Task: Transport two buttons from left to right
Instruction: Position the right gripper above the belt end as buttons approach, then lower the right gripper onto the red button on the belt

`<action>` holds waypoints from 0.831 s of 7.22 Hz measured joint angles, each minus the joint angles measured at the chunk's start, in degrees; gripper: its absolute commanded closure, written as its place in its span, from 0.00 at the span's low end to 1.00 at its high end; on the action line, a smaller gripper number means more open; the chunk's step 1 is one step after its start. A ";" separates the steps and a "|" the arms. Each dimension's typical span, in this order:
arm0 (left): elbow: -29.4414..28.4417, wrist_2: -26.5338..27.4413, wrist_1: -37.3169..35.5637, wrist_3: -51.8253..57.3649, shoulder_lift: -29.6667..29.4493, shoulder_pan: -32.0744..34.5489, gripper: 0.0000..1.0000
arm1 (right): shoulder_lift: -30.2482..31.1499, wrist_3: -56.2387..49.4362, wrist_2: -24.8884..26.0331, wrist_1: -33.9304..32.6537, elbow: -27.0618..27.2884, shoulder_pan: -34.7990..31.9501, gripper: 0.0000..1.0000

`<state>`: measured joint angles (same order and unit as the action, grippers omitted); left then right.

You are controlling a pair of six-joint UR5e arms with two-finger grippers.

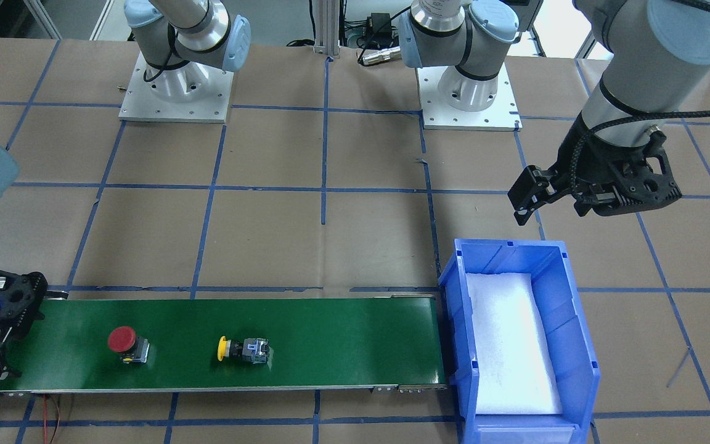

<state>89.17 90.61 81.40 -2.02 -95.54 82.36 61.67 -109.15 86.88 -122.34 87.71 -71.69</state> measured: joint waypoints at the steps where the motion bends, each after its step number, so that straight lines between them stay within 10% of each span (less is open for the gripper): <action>1: -0.01 0.00 0.04 0.00 -0.03 0.00 0.00 | -0.21 -0.77 0.05 0.24 0.03 -0.02 0.03; 6: 0.10 0.04 0.26 0.26 -0.03 0.00 0.00 | -0.34 -1.36 0.16 0.35 0.28 -0.03 0.03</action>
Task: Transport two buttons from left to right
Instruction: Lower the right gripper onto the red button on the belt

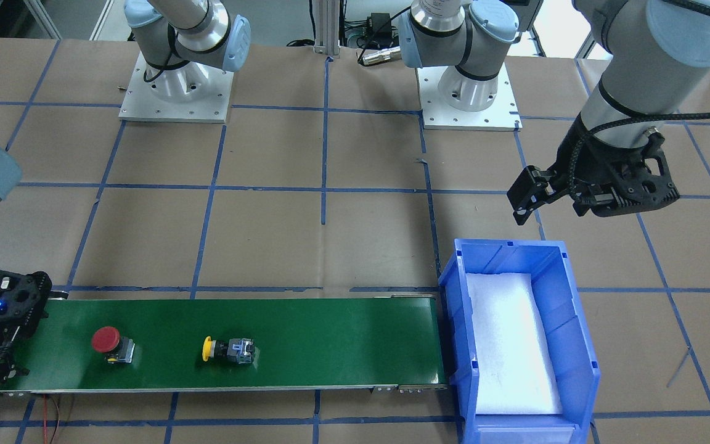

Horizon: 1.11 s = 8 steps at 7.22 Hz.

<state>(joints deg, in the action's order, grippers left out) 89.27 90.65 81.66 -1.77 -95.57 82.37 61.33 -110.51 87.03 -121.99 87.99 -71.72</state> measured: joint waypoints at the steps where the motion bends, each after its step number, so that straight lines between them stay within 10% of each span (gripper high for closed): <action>1: 0.01 0.04 -0.02 0.51 0.02 -0.05 0.00 | 0.04 0.18 -0.06 0.00 0.02 0.00 0.03; 8: 0.03 -0.03 -0.44 1.15 0.03 -0.10 0.00 | 0.26 7.26 0.00 -0.43 -0.11 -4.36 0.02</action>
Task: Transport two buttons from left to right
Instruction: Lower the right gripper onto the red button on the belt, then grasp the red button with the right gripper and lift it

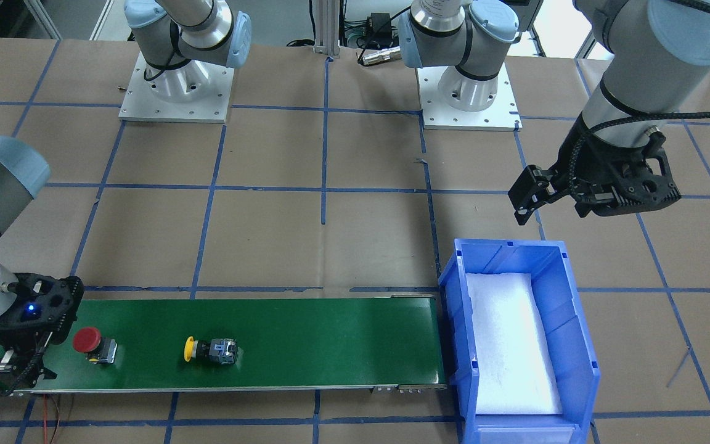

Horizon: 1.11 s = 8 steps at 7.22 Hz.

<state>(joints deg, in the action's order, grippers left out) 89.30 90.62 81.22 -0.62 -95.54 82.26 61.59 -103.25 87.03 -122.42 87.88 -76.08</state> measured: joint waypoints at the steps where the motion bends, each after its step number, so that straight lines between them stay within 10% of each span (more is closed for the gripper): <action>1: 0.00 0.00 -0.03 0.00 0.00 0.00 0.00 | -0.01 0.56 0.04 -0.14 -0.07 -0.38 0.02; 8: 0.00 0.00 0.08 0.00 0.00 0.09 0.00 | -0.10 0.77 0.07 -0.28 0.00 -0.56 0.03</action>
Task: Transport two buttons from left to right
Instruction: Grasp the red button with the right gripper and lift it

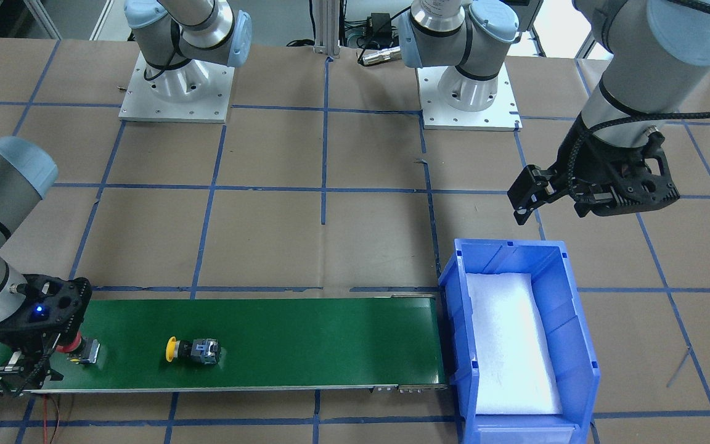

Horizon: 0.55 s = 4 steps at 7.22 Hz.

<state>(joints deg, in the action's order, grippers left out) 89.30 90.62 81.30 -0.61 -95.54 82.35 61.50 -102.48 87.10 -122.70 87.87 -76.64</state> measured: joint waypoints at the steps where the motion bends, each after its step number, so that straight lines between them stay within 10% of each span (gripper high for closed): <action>1: 0.00 0.00 -0.05 0.00 0.00 0.00 0.00 | -0.06 0.00 0.00 0.00 0.01 0.00 0.06; 4: 0.00 0.00 -0.15 0.00 0.00 0.00 0.00 | -0.17 -0.31 0.93 -0.06 0.00 0.00 0.67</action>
<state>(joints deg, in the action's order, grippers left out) 89.30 90.62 81.15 -0.62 -95.54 82.35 61.32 -102.79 88.03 -122.75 87.88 -76.64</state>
